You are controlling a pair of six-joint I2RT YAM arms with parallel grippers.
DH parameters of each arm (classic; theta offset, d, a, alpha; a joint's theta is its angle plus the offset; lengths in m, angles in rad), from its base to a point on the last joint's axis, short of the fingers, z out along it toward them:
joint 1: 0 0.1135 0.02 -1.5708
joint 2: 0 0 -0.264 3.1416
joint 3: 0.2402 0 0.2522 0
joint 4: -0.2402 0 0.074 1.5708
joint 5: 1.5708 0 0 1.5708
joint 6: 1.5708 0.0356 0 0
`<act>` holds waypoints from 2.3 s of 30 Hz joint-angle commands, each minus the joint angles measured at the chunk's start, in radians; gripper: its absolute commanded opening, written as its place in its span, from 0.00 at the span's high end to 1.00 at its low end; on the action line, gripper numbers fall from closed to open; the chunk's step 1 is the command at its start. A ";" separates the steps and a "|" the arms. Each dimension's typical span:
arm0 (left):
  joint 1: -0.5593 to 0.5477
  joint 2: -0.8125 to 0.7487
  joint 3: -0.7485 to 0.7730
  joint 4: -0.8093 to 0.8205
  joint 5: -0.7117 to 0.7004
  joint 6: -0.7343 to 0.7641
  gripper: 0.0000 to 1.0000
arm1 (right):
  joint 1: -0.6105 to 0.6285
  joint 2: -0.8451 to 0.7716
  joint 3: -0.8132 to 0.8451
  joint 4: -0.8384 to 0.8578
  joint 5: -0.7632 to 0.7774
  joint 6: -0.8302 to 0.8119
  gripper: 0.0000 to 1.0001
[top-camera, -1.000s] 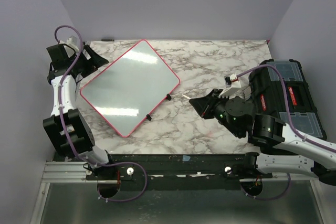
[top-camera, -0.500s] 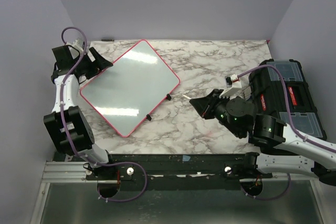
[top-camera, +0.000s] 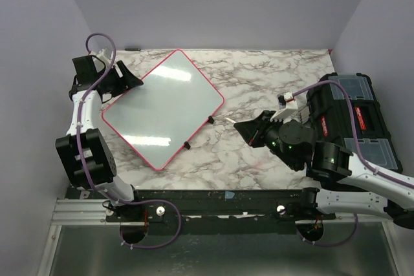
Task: Write a sentence on the whiteboard
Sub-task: Move the whiteboard to the center of the board.
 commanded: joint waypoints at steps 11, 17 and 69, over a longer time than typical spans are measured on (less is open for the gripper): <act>-0.134 0.033 0.003 -0.130 -0.053 0.065 0.39 | 0.005 -0.036 -0.032 0.012 0.005 -0.001 0.99; -0.195 0.052 0.019 -0.145 -0.064 0.078 0.39 | 0.005 -0.050 -0.042 0.013 0.005 0.000 0.99; -0.508 0.241 0.437 -0.365 -0.174 0.243 0.09 | 0.005 -0.085 -0.039 -0.043 0.055 -0.012 0.99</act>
